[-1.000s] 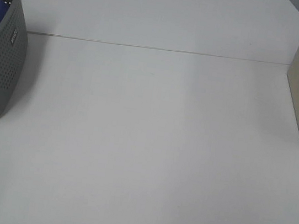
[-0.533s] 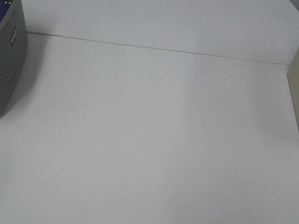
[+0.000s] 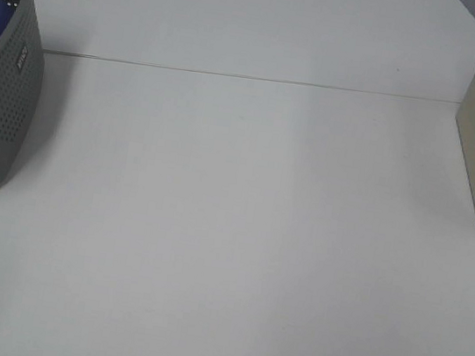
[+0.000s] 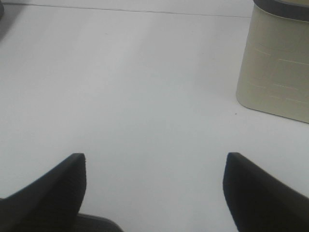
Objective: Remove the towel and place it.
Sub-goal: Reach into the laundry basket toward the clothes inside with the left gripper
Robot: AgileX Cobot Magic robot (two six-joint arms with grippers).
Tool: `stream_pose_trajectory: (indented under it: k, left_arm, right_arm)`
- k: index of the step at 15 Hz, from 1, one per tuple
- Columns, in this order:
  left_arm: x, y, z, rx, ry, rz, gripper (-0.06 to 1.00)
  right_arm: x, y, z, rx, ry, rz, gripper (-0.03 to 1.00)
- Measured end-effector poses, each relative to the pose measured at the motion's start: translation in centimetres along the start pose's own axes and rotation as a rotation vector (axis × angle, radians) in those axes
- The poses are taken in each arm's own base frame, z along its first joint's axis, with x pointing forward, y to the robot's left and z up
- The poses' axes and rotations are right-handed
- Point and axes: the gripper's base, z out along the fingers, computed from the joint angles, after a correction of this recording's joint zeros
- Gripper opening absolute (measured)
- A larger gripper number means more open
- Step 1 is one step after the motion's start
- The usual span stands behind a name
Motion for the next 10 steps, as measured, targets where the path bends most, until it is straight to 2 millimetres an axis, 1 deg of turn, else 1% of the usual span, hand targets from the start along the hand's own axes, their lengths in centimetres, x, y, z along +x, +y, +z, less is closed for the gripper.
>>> stream_pose_trajectory:
  k: [10]
  left_arm:
    - [0.0,-0.02,0.0,0.002,0.0,-0.001,0.99]
  right_arm:
    - [0.0,0.0,0.0,0.0,0.0,0.0,0.76]
